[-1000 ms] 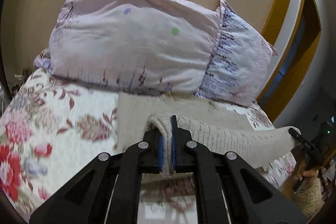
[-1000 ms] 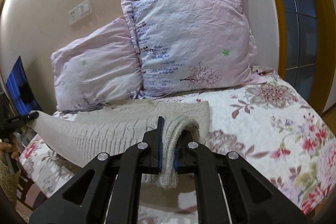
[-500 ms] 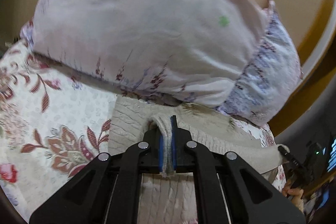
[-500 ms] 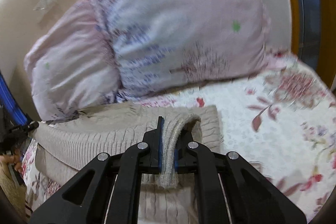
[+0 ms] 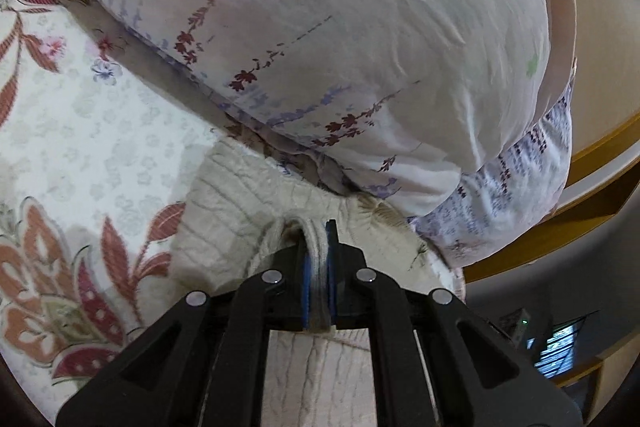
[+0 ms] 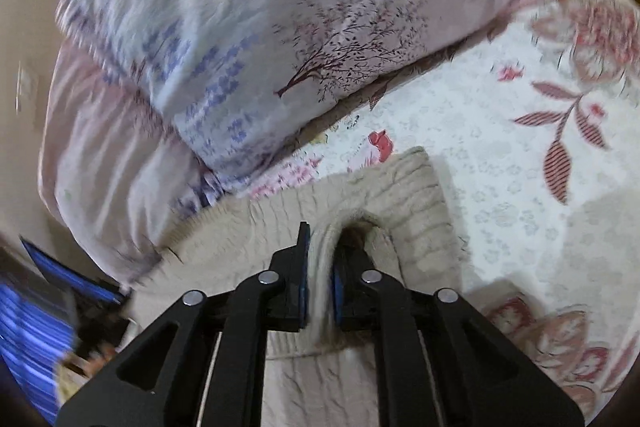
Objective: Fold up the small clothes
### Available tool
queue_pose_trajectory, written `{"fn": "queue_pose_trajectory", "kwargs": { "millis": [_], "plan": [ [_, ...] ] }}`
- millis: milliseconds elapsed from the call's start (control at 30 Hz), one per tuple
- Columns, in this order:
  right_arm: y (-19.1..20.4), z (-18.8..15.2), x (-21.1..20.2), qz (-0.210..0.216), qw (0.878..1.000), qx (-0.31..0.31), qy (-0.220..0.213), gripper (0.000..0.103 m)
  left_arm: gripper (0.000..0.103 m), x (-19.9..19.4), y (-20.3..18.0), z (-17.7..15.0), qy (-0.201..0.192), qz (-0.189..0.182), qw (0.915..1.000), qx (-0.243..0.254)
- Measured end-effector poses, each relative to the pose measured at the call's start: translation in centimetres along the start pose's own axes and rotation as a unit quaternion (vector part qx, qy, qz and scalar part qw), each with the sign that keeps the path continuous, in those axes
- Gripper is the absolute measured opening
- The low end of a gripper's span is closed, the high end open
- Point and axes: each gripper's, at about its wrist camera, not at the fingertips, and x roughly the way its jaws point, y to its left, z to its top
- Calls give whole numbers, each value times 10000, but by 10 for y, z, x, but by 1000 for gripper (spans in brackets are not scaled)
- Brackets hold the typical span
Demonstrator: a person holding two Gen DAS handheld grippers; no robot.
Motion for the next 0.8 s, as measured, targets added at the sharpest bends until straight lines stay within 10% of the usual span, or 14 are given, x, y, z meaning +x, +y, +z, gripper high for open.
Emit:
{"fn": "queue_pose_trajectory", "kwargs": {
  "millis": [200, 533, 800],
  "plan": [
    [-4, 21, 8, 249, 9984, 436, -271, 62, 47, 0, 2, 12, -315, -198, 9988, -306],
    [7, 3, -32, -380, 9966, -387, -628, 56, 50, -23, -11, 3, -313, 277, 9986, 320],
    [7, -38, -47, -737, 9915, -1054, -212, 37, 44, -41, -28, -37, -253, 1145, 9816, 1504]
  ]
}}
